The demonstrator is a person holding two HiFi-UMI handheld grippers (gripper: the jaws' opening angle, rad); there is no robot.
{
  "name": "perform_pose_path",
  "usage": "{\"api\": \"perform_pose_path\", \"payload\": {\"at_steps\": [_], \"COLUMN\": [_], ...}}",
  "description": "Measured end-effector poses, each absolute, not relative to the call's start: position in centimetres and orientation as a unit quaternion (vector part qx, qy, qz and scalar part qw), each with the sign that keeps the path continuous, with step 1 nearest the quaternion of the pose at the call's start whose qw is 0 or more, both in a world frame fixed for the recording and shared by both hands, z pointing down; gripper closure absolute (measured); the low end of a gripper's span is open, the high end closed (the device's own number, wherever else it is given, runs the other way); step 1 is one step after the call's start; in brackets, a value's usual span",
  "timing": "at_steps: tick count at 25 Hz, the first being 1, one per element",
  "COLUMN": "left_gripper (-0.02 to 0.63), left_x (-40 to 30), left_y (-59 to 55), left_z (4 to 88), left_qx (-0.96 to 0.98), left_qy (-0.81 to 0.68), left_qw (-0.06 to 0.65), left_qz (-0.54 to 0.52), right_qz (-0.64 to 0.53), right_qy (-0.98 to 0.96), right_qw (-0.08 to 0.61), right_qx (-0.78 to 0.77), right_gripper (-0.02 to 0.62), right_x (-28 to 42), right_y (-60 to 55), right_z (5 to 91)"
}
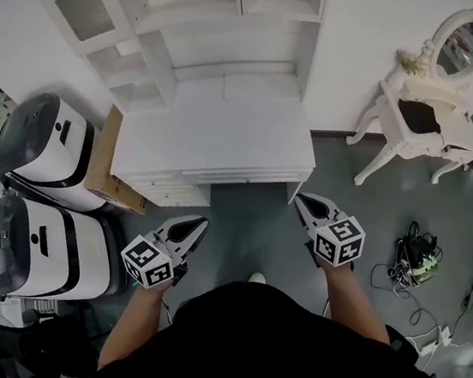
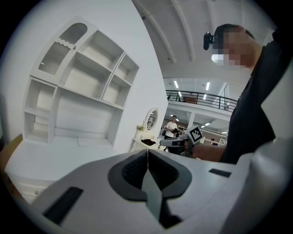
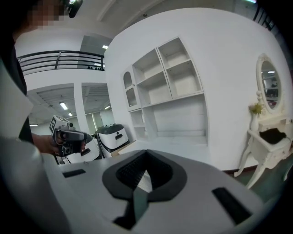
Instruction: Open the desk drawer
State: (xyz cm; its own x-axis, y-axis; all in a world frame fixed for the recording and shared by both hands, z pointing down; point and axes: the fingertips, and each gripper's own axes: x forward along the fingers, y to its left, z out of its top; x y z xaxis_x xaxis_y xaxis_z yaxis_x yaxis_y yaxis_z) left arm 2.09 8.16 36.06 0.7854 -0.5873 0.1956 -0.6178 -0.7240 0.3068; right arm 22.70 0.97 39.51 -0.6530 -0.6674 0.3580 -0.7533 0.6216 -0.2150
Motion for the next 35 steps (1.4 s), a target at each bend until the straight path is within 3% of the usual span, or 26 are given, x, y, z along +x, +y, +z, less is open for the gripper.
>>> {"api": "perform_pose_path", "payload": {"at_steps": [10, 21, 35], "left_gripper": [0.597, 0.597, 0.597], "left_x": [4.4, 2.2, -4.8], "left_y": [5.6, -0.1, -7.9], "left_z": [36.5, 36.9, 36.0], "left_qx": [0.932, 0.945, 0.960], "left_qy": [-0.309, -0.270, -0.216], "left_qw": [0.182, 0.180, 0.175], "left_qz": [0.052, 0.034, 0.022], "right_qz": [0.211, 0.194, 0.180], "right_qy": [-0.876, -0.855, -0.828], "right_qw": [0.132, 0.133, 0.139], "right_qx": [0.413, 0.462, 0.513], "right_gripper": [0.594, 0.594, 0.594], "right_x": [25.4, 24.4, 17.3], "right_y": [0.8, -2.6, -6.4], "right_z": [42.3, 40.2, 38.1]}}
